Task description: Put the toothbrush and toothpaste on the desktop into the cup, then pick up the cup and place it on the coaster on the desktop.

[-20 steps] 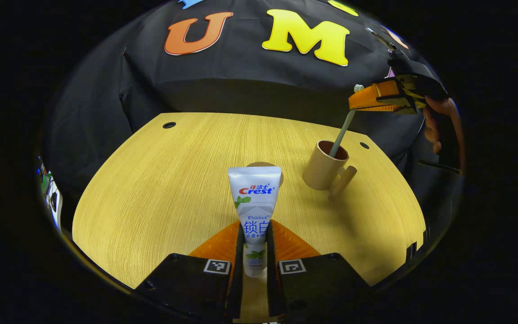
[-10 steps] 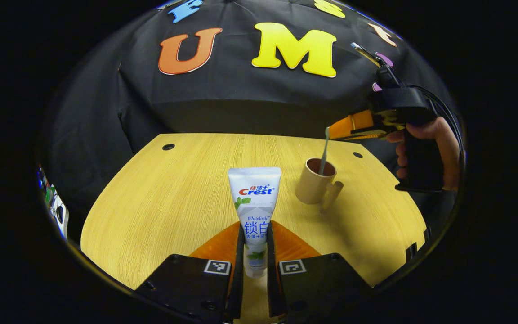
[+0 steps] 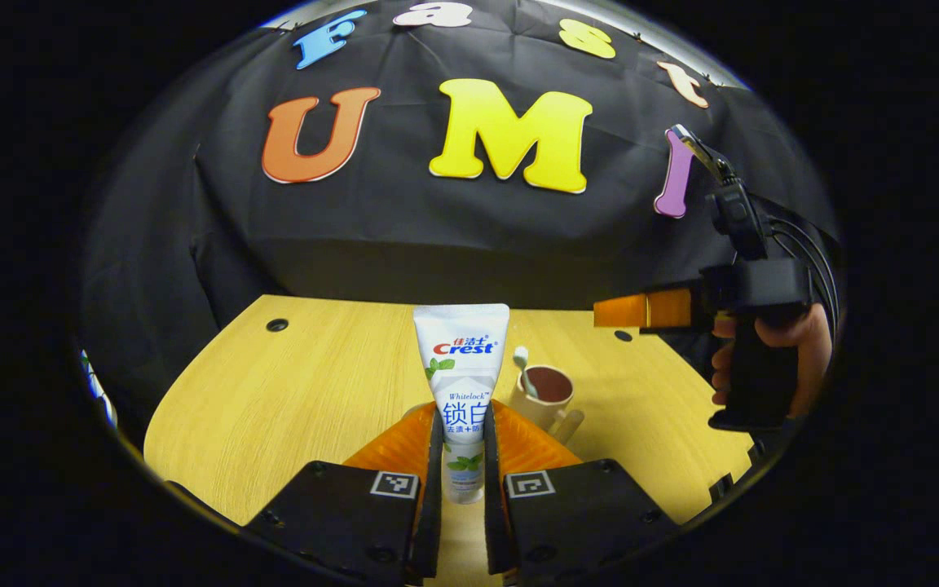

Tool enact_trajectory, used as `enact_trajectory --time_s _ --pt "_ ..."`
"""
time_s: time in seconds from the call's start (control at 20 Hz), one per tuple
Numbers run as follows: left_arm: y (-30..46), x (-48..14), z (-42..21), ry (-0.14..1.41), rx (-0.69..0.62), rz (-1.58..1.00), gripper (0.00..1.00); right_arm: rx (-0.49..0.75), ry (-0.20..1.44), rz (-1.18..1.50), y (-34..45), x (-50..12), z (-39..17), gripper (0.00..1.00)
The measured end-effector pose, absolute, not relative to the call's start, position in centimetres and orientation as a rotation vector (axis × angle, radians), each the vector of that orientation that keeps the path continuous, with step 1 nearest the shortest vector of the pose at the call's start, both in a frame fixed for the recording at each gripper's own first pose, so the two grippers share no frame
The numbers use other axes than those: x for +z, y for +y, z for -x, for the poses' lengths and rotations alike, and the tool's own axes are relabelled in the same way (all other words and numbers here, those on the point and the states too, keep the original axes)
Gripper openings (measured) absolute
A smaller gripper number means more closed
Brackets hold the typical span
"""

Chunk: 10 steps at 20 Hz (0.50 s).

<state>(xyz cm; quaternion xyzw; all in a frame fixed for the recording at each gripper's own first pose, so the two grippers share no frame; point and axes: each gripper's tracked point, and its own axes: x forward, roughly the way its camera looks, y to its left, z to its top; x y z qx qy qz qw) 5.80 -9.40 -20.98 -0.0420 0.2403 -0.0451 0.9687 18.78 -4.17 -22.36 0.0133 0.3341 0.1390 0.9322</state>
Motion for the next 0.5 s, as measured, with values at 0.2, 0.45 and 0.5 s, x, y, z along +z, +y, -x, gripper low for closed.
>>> enact_trajectory --time_s 0.2,0.45,0.5 --pt "-13.8 -18.8 -9.2 0.383 -0.186 0.098 0.25 0.204 0.690 -0.029 -9.3 -22.2 -17.6 0.77" --pt "-19.3 -18.0 -13.5 0.285 -0.262 0.119 0.25 0.104 0.723 -0.027 -15.7 -23.3 -16.0 0.81" --pt "-19.9 -18.2 -14.3 0.270 -0.263 0.118 0.24 0.098 0.730 -0.019 -16.5 -23.6 -15.7 0.82"
